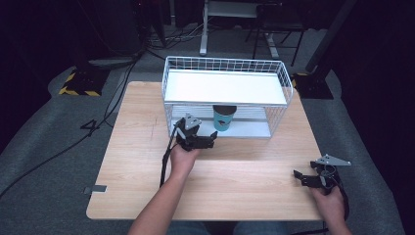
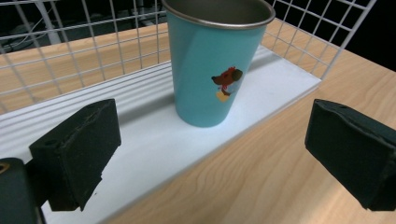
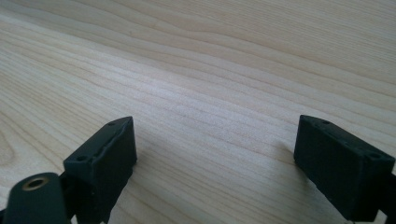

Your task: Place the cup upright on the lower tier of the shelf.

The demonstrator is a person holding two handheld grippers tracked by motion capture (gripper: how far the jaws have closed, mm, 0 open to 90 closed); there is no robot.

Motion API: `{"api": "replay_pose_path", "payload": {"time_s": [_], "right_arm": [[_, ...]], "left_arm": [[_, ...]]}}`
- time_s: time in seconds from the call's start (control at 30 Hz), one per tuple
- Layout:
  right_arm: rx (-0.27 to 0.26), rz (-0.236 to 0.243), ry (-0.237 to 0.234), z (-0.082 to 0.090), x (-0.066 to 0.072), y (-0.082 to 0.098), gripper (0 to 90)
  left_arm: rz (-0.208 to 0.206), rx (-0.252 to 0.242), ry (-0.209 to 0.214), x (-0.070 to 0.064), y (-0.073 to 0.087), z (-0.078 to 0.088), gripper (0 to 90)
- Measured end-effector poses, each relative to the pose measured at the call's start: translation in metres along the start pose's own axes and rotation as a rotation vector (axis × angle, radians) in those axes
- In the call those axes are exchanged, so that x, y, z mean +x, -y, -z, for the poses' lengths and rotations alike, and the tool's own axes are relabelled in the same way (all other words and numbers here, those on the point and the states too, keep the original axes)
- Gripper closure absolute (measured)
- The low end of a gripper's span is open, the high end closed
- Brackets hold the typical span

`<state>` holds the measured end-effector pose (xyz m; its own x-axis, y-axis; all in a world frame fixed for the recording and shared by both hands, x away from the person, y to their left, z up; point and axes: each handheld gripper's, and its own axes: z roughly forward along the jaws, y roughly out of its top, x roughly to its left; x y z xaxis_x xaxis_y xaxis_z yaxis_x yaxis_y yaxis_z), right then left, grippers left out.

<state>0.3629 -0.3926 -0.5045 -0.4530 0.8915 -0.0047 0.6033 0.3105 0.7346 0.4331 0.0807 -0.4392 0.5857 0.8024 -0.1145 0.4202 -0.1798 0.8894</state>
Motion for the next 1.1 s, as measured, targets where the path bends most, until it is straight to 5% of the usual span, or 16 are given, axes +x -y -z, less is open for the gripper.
{"api": "replay_pose_path", "payload": {"time_s": [0.33, 0.6, 1.1], "right_arm": [[0.001, 0.001, 0.001, -0.001, 0.0, -0.001, 13.3], [0.001, 0.001, -0.001, -0.001, 0.0, -0.001, 13.4], [0.0, 0.005, -0.001, -0.001, 0.001, -0.001, 14.2]], "left_arm": [[0.001, -0.006, 0.027, -0.002, 0.005, 0.043, 4.9], [-0.049, -0.022, 0.033, -0.008, 0.008, 0.081, 5.4], [-0.089, 0.02, 0.054, -0.011, 0.041, 0.127, 5.5]]}}
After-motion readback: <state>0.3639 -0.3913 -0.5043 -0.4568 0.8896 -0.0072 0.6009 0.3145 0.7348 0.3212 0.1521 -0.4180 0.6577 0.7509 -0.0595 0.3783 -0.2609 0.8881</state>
